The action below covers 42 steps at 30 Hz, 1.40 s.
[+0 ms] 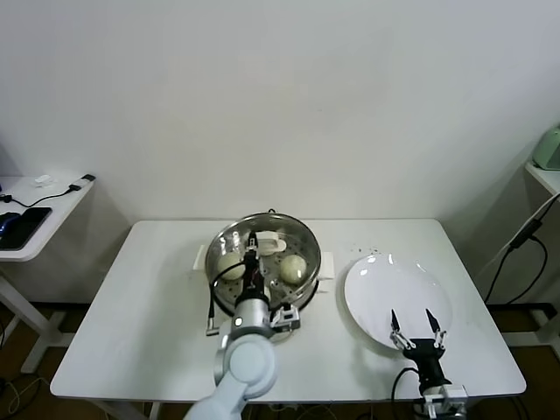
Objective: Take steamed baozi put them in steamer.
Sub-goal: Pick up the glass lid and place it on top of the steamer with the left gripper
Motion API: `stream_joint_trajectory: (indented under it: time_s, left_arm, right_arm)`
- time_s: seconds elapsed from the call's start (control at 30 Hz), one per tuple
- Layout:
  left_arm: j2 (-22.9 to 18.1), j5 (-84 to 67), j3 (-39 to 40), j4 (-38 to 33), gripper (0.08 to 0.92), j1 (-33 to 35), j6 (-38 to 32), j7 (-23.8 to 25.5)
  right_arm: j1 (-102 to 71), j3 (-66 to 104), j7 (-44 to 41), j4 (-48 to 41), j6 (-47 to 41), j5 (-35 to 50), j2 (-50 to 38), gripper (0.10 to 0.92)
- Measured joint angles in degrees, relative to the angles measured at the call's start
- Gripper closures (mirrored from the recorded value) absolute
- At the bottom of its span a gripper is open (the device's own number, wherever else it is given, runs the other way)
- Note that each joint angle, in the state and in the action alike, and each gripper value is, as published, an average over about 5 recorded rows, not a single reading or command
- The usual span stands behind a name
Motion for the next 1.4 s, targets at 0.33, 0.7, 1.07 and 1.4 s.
stream_joint_trajectory:
  time_s: [0.33, 0.7, 1.07, 1.4]
  left_arm:
    - [0.1, 0.2, -0.2, 0.7, 0.867, 0.1, -0.2, -0.3]
    - [0.3, 0.3, -0.9, 1.6, 0.808, 0.4, -0.8, -0.7]
    - [1.4, -3.2, 0.0, -1.1, 0.488, 1.7, -1.4, -1.7]
    - [2.6, -19.1, -1.5, -8.6, 0.214, 4.7, -6.8, -6.1]
  right_arm:
    - [0.8, -0.3, 0.1, -0.3, 0.1, -0.3, 0.3, 0.203]
    - [1.2, -0.5, 0.1, -0.5, 1.0, -1.1, 0.6, 0.203]
    - [1.5, -1.0, 0.1, -0.1, 0.9, -1.8, 1.2, 0.203]
    - [0.9, -1.6, -0.1, 0.4, 0.3, -1.2, 1.3, 0.203]
